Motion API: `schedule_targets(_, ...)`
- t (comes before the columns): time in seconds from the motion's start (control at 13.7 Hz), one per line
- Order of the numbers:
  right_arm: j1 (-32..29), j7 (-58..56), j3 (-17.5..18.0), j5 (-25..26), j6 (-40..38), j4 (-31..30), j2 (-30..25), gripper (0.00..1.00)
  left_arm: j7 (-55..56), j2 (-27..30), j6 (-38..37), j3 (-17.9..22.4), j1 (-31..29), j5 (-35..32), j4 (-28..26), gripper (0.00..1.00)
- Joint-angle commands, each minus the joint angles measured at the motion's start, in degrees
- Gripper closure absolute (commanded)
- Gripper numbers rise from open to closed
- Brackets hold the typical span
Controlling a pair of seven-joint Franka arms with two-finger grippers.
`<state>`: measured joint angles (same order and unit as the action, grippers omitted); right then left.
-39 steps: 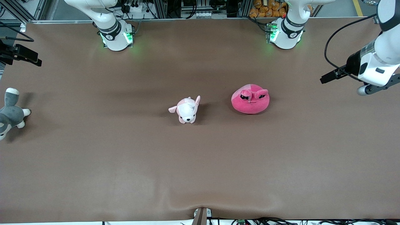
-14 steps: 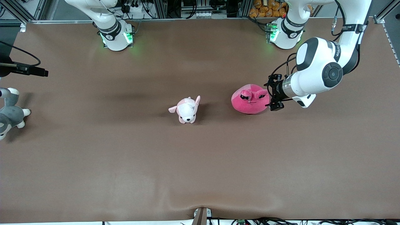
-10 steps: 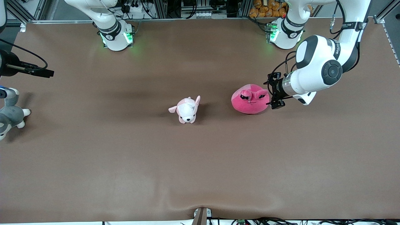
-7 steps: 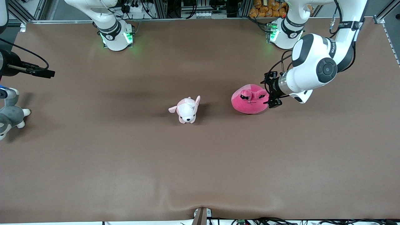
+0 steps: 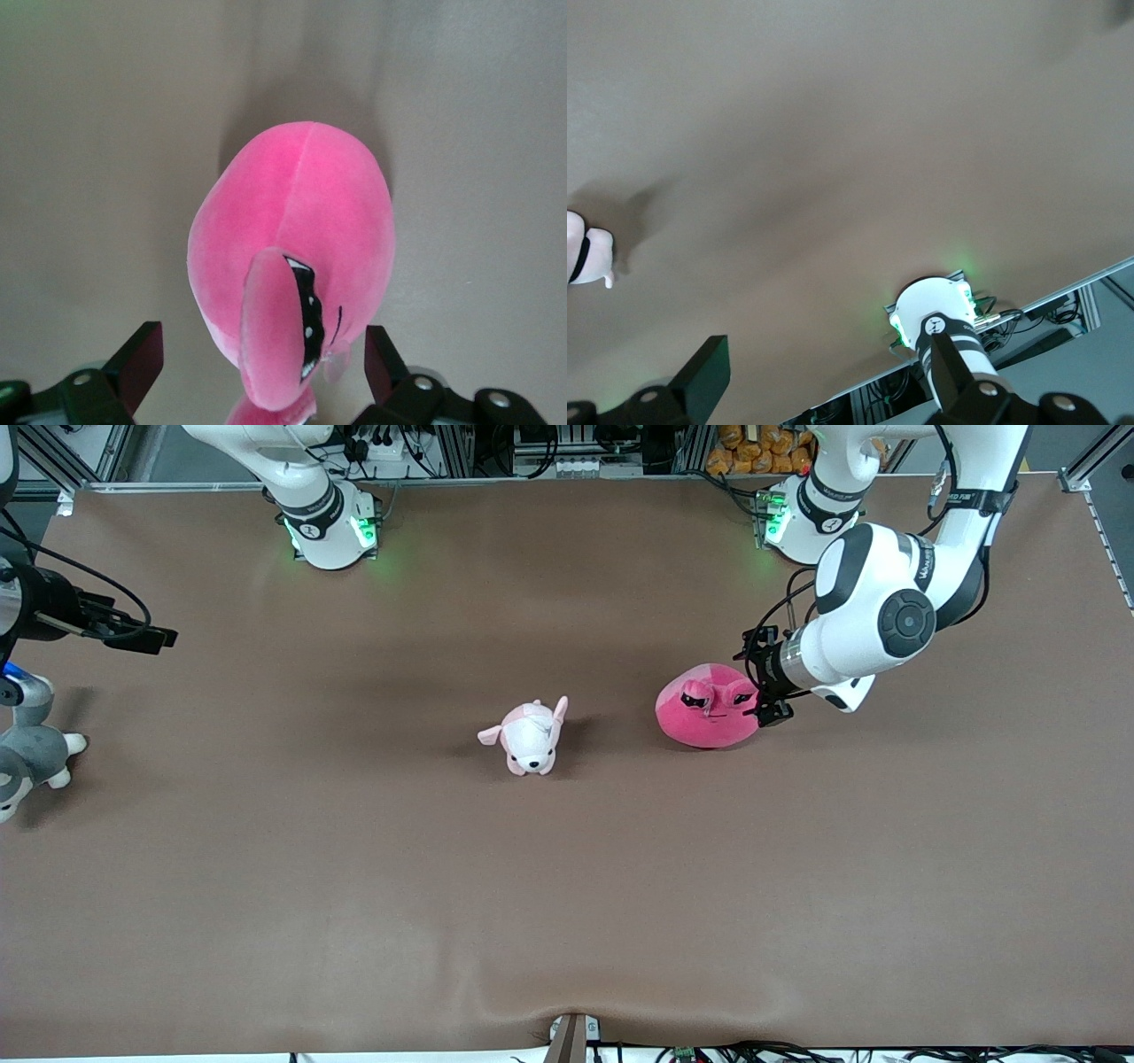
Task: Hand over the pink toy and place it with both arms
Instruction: 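Grasp the pink toy's snout with the left gripper while the right gripper reaches in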
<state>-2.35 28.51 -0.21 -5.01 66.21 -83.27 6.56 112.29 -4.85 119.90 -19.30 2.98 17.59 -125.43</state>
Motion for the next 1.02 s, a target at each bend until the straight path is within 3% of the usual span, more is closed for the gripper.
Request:
schedule_targets(0.0,0.2,1.7,-0.1,-0.8,-0.8,0.8,0.1,0.00,0.7,1.8,3.3,-1.5,-0.6,0.9,-3.6,0.00)
schedule_targets(0.44,0.3,2.3,-0.1,-0.8,-1.0,0.8,0.0,0.00,0.7,1.5,5.1,-1.5,-0.8,0.9,-4.3,0.00)
schedule_targets(0.58,1.6,5.7,-0.1,-2.4,-1.8,1.0,0.1,0.00,0.7,1.5,5.3,-1.5,-0.9,0.9,-4.3,0.12)
schedule_targets(0.8,3.7,20.3,-0.1,-11.5,-1.2,1.0,0.4,0.00,0.7,1.5,5.3,-1.6,-1.0,0.9,-4.0,0.35)
schedule_targets(0.88,4.9,25.8,-0.1,-14.8,-1.0,1.0,1.0,0.00,0.6,1.4,5.3,-1.5,-1.0,0.9,-3.9,0.44)
schedule_targets(0.95,5.9,30.4,-0.1,-17.7,-0.6,1.1,1.5,0.00,0.0,0.9,5.6,-1.5,-1.0,0.8,-3.8,0.59)
